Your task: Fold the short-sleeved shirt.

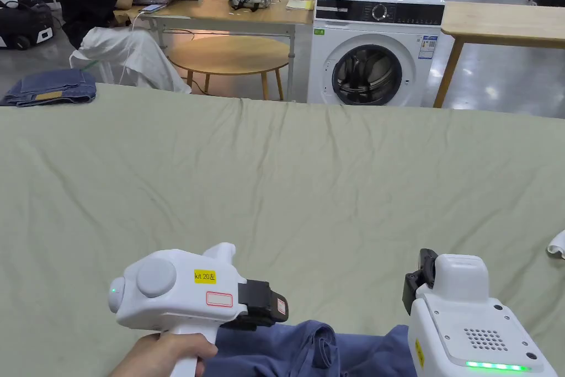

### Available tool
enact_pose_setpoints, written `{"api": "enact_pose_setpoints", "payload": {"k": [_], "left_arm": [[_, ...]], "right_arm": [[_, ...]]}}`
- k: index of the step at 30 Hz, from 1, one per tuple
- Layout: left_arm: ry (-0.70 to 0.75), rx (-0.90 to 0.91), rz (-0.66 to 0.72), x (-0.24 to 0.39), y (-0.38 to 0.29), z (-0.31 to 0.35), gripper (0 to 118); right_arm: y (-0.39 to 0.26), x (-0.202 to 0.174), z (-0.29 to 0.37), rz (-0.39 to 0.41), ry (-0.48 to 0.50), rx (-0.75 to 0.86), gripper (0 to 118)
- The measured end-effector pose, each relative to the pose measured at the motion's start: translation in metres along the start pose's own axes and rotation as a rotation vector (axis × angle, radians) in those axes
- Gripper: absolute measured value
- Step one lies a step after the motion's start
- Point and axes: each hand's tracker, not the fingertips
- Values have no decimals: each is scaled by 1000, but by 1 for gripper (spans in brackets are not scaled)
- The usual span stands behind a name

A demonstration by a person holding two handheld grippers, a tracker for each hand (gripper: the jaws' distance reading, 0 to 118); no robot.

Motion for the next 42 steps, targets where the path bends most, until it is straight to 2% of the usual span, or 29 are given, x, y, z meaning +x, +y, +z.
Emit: {"api": "enact_pose_setpoints", "payload": {"k": [5,10,13,16,22,25,29,33,39,40,42], "left_arm": [[149,-108,-42,-15,-9,-40,10],[30,-250,-35,-10,-38,-81,8],[-106,-223,-13,-4,-47,-91,8],[-99,-204,-23,0,-53,-99,8],[-137,-167,88,-16,-56,-124,5],[-82,-159,61,-15,-58,-132,1],[-58,-175,25,-2,-54,-123,2],[-65,-151,-40,8,-43,-85,2],[-31,-19,-63,-29,-14,1,3],[-8,-5,-64,-37,-11,11,5],[38,21,-61,-45,-12,36,23]], "right_arm": [[-2,1,0,-3,-2,-6,0],[-5,1,-1,-2,-1,-15,0],[-6,2,-1,3,-3,-18,0],[-8,3,-1,5,-4,-23,0],[-10,6,-3,2,-7,-31,0],[-11,7,-3,2,-11,-35,0],[-11,8,-3,5,-12,-36,0],[-8,8,-2,5,-12,-32,0],[-4,5,-2,15,0,-18,0],[-3,4,-3,16,1,-17,0],[-2,1,-2,15,8,-16,0]]}}
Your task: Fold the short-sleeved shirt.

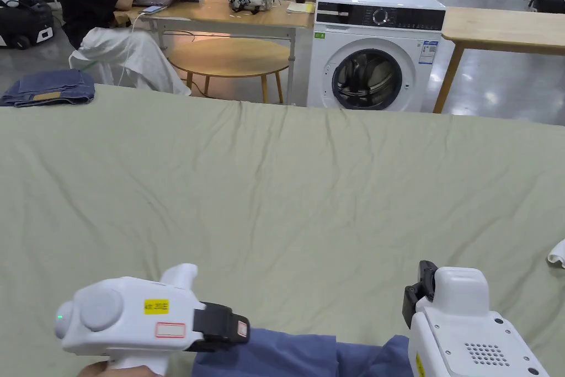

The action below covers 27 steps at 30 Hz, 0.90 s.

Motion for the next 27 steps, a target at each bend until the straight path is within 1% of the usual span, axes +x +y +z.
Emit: {"api": "enact_pose_setpoints", "payload": {"k": [2,4,7,9,12,14,15,17,18,19,20,21,22,23,24,27], "left_arm": [[26,15,55,-22,-1,13,50],[33,25,97,-41,-3,15,80],[-27,-2,158,-66,-9,6,81],[-79,-38,242,-87,-13,-12,81],[-148,-96,265,-90,-25,-33,81],[-233,-70,216,-90,-30,-39,81],[-269,-34,217,-90,-31,-40,75],[-295,-23,282,-100,-33,-46,67],[-295,-26,295,-101,-33,-48,57],[-246,-22,294,-101,-35,-50,29],[-176,-20,274,-101,-36,-52,18],[-144,-18,269,-80,-45,-47,17],[-197,-5,264,-80,-48,-47,13],[-208,-1,275,-80,-49,-44,8],[-228,23,313,-88,-44,-45,6],[-234,43,268,-81,-44,-34,4]], "right_arm": [[0,-3,0,0,4,0,0],[-1,-5,-1,-3,10,-1,0],[-1,-8,-2,-11,18,-6,0],[-1,-10,-2,-12,21,-8,0],[-1,-10,-1,-18,34,-6,0],[0,-10,0,-23,34,-5,0],[-1,-9,0,-22,34,-4,0],[-1,-9,0,-21,33,-4,0],[-1,-9,0,-19,32,-6,0],[-1,-9,0,-19,32,-7,0],[-2,-9,0,-18,32,-9,0],[-2,-9,0,-17,31,-10,0],[-3,-9,0,-17,30,-12,0],[-3,-9,0,-19,30,-14,0],[-3,-9,0,-21,30,-16,0],[-5,-8,-1,-23,29,-21,0]]}}
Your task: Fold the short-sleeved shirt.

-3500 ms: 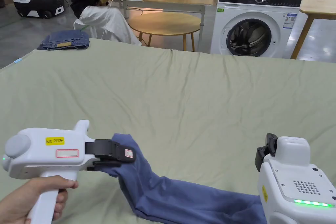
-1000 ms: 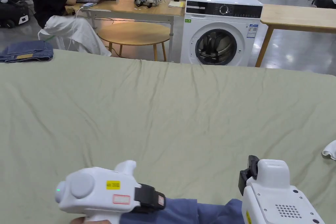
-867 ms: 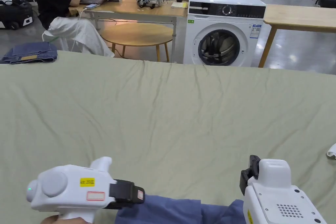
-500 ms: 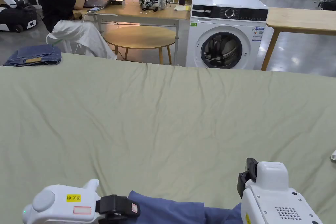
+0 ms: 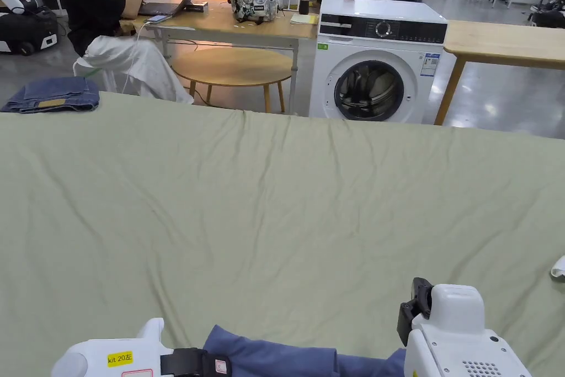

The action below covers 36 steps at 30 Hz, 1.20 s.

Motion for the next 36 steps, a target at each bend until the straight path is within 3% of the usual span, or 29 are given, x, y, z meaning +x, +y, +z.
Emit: {"api": "enact_pose_setpoints", "payload": {"k": [4,9,16,28,36], "left_arm": [[-38,31,0,37,-9,21,4],[6,94,-19,22,12,73,4],[237,142,-70,40,24,124,4],[185,70,-228,128,8,88,4],[149,-48,-286,180,-12,24,4]], "right_arm": [[0,0,0,6,0,2,0],[2,0,0,7,6,4,0],[2,-7,-1,12,23,8,0],[1,-7,3,6,27,4,0],[3,2,5,-2,12,8,0]]}}
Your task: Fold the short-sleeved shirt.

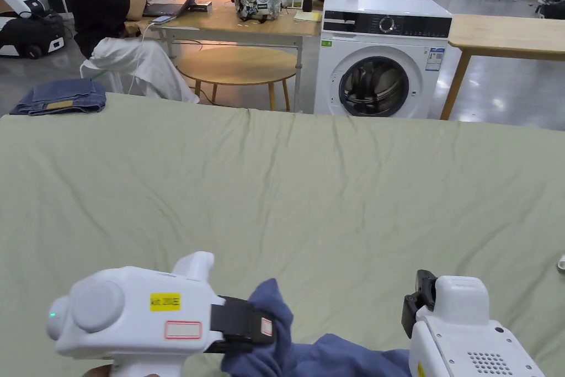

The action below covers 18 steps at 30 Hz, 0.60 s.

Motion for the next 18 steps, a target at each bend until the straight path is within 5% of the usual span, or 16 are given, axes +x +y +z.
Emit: {"api": "enact_pose_setpoints", "payload": {"k": [12,18], "left_arm": [[87,-182,-34,44,-23,-164,4],[171,-171,-23,50,-36,-196,10]], "right_arm": [[-3,22,8,-12,-47,0,0],[-6,32,9,-20,-69,-16,0]]}}
